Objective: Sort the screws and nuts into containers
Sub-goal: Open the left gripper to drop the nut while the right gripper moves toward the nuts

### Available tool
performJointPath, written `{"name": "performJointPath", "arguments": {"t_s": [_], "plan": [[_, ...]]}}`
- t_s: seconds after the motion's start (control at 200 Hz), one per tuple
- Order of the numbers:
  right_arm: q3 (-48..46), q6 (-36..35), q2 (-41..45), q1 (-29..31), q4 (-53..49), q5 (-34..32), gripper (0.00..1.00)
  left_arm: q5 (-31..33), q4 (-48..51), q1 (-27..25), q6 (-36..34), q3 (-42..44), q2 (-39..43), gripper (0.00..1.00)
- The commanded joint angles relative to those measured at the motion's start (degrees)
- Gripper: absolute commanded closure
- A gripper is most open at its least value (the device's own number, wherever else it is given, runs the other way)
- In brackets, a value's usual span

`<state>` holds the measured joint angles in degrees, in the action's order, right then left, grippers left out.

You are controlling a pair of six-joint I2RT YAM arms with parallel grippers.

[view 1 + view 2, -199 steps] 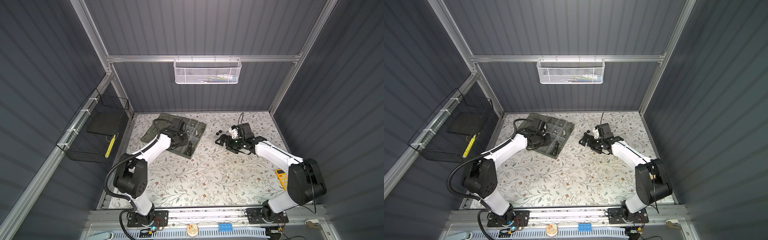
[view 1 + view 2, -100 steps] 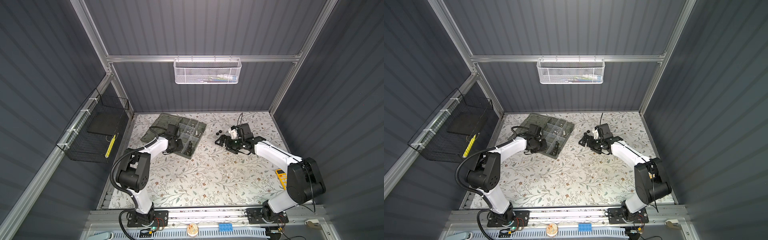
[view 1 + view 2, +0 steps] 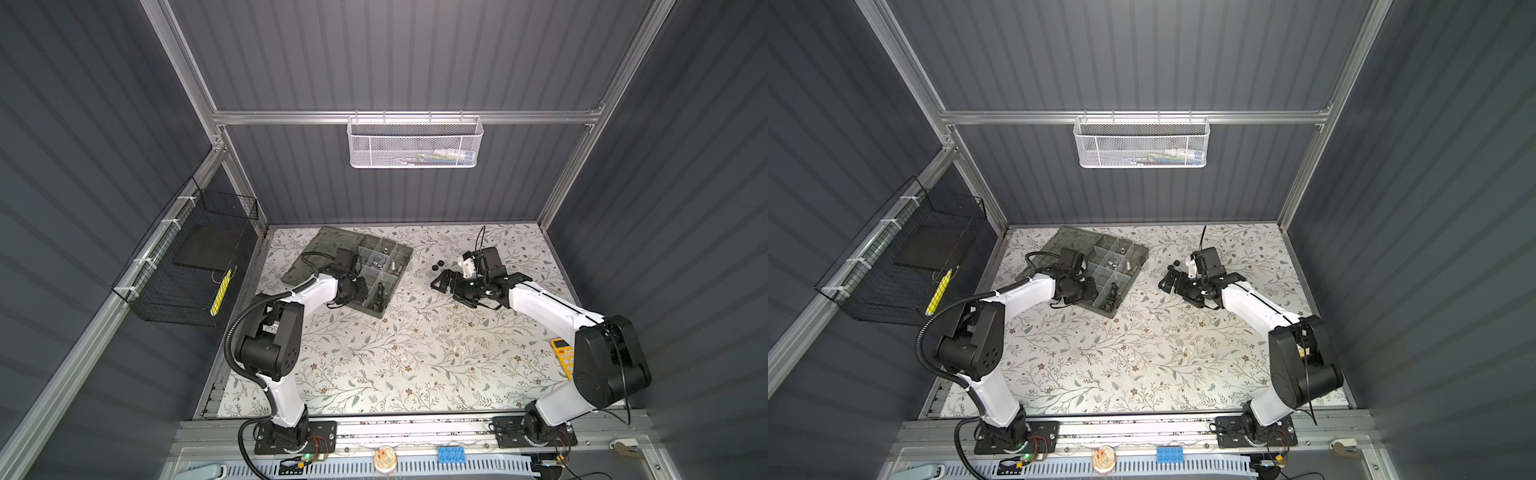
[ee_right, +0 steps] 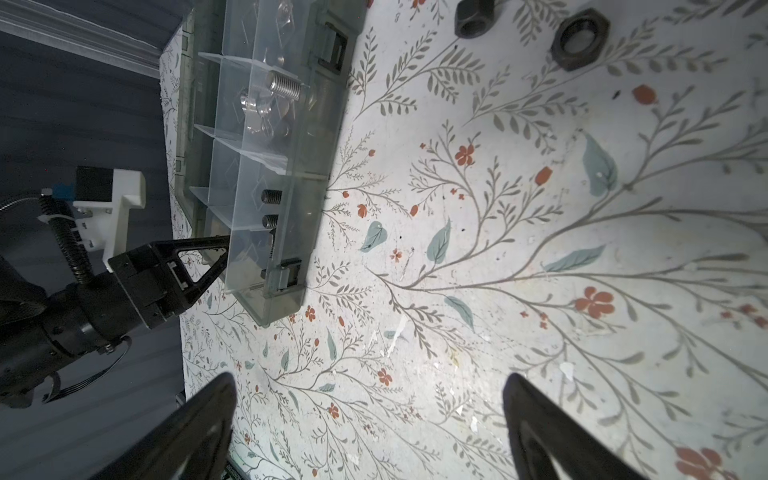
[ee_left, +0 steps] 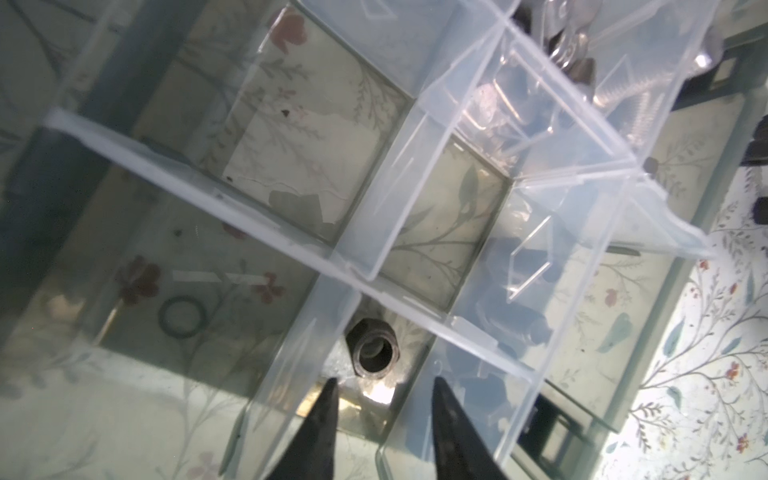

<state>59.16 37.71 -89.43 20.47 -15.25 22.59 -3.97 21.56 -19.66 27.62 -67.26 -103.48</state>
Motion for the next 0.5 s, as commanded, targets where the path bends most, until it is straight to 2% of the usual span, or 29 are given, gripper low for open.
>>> {"name": "performJointPath", "arguments": {"t_s": [0.0, 0.16, 0.18, 0.28, 0.44, 0.495], "plan": [[1.66, -1.92, -0.26, 0.05, -2.35, -2.13, 0.01, 0.10, 4.84, 0.50, -0.63, -0.26, 0.79, 0.55], [3.86, -3.47, -0.12, -0.58, -4.47, -2.81, 0.01, 0.14, 6.26, 0.45, -1.06, -1.56, 2.77, 0.49], [4.12, -3.58, -0.18, -0.65, -4.60, -4.79, 0.01, 0.18, 6.37, 0.42, -1.07, -1.68, 3.06, 0.48], [5.45, -4.49, -0.32, -0.87, -5.52, -5.98, 0.01, 0.29, 7.39, 0.41, -1.21, -2.42, 4.74, 0.43], [8.13, -6.08, -1.46, -1.05, -6.68, -9.27, 0.01, -0.78, 8.27, 0.41, -1.20, -3.47, 7.75, 0.31], [9.33, -6.61, -2.32, -1.22, -8.14, -10.46, 0.01, -1.83, 8.15, 0.41, -1.08, -3.80, 8.66, 0.24]]}}
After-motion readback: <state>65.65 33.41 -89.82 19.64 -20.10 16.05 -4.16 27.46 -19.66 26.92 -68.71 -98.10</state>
